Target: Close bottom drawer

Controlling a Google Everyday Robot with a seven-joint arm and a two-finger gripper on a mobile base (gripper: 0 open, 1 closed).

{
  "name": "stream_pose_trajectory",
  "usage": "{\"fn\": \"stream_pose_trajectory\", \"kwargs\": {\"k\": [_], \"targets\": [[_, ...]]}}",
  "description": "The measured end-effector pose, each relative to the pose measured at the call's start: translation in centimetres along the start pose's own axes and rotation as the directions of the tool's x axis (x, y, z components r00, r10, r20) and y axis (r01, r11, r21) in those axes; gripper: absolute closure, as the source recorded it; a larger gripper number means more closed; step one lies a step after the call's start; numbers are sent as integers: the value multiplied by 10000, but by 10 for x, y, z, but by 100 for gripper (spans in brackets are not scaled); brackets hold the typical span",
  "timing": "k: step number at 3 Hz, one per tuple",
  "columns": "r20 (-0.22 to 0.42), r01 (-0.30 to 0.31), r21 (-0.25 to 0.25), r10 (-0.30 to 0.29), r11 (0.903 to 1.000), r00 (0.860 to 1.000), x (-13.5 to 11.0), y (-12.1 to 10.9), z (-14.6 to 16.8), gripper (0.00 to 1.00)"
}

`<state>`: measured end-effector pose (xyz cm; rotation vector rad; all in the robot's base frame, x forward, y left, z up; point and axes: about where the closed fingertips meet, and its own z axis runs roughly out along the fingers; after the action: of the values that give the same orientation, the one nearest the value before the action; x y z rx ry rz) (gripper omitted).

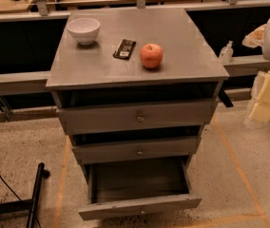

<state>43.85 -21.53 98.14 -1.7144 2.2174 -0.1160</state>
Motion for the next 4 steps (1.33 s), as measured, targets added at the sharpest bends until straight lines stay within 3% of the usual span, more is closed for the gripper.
{"fn": "stream_pose_trajectory", "kwargs": {"k": [1, 2, 3, 4], "targets": [[1, 0, 2, 0, 10000, 10000, 0, 0, 0, 0], [14, -614, -1057, 619, 9925, 9981, 25, 3, 44, 0], [10, -1660, -2189, 1703, 9615, 9854, 63, 26, 124, 0], [12, -1647, -2187, 1691, 9618, 9856, 63, 26, 123, 0]]}}
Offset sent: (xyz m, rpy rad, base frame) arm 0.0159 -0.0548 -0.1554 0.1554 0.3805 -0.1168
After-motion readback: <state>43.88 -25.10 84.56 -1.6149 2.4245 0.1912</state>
